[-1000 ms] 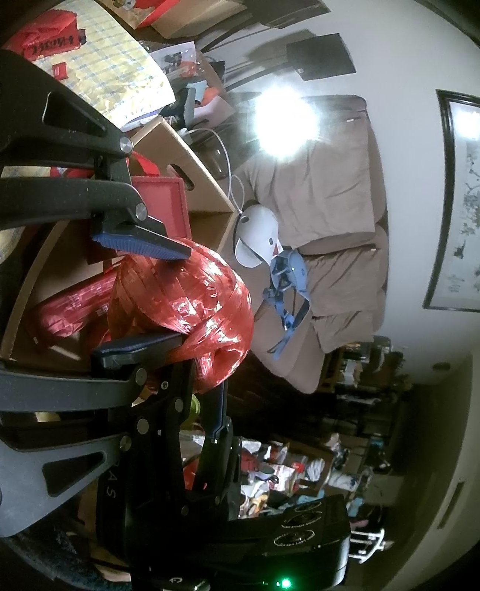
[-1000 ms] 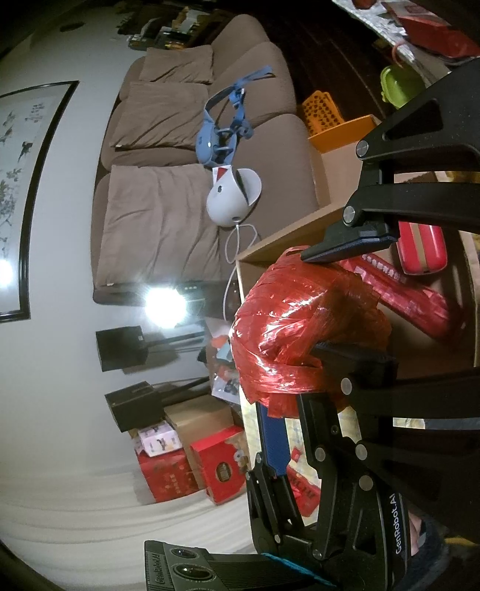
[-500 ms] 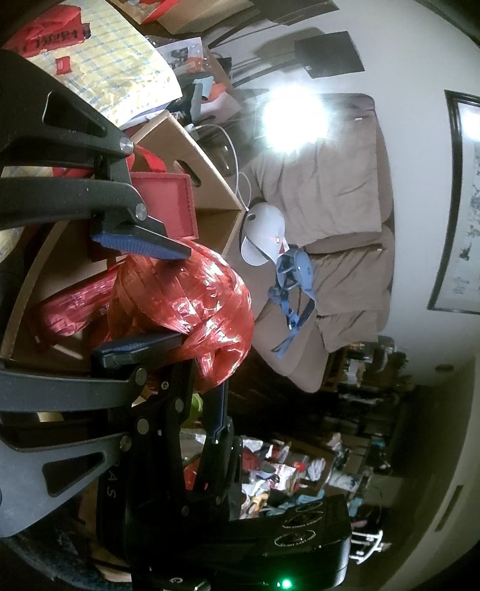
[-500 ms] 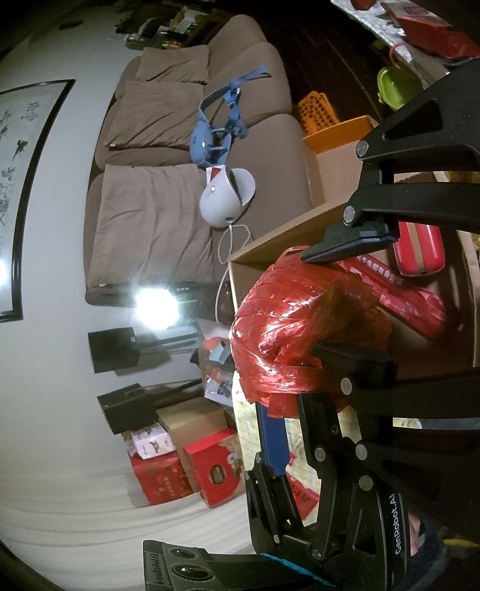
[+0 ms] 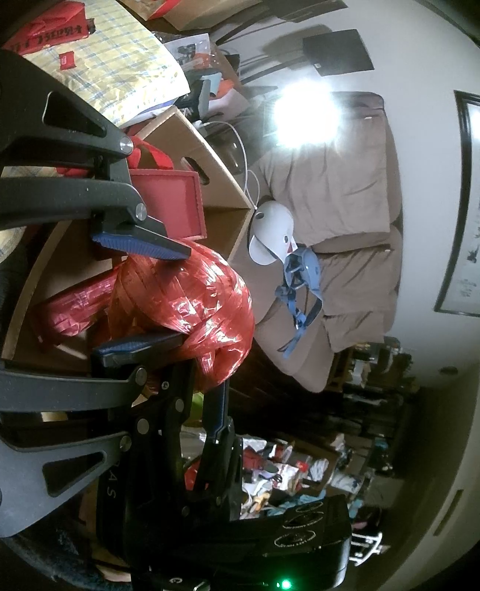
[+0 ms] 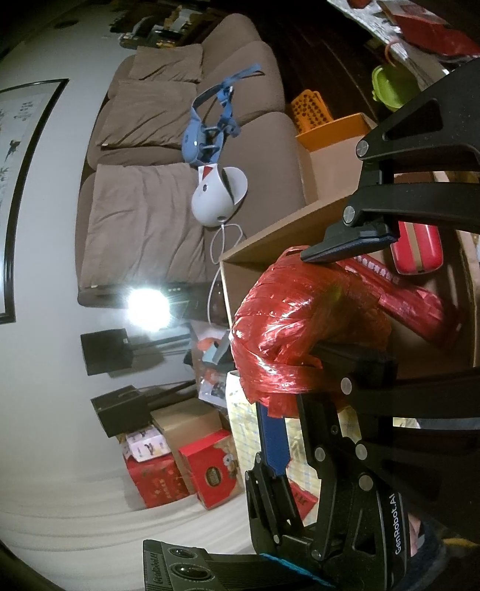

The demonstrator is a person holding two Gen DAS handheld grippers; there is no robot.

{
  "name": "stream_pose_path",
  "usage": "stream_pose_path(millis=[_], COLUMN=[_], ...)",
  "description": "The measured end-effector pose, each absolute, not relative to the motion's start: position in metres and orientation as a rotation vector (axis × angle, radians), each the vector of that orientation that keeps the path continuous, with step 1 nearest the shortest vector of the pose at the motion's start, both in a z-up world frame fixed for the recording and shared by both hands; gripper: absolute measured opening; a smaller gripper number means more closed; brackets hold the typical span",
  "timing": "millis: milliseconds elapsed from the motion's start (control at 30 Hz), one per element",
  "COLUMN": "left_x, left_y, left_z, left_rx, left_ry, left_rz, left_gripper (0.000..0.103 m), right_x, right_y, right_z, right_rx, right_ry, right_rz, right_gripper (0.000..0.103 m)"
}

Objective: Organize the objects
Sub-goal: 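Lower the red ribbon ball into the box beside the red gift box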

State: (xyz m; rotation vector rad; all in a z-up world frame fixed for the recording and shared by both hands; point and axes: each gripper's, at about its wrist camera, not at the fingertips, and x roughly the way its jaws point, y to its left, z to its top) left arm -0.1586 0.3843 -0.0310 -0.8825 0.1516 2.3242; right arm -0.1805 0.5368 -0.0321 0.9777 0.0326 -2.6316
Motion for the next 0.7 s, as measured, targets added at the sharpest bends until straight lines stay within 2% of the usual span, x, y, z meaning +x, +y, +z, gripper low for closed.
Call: stream_pose_path(millis=[700], left_x=[-0.166], left_y=[0.383], left_z=[-0.045], left_rx=[-0.929], left_ry=[0.129], left_rz=[2.301], left_gripper=[0.035], right_x=[-0.186], right_y=[0.538], right_z=[-0.043], right_rx=[1.035], right_ry=[0.032], right_rz=[-2.613], right_gripper=[0.041])
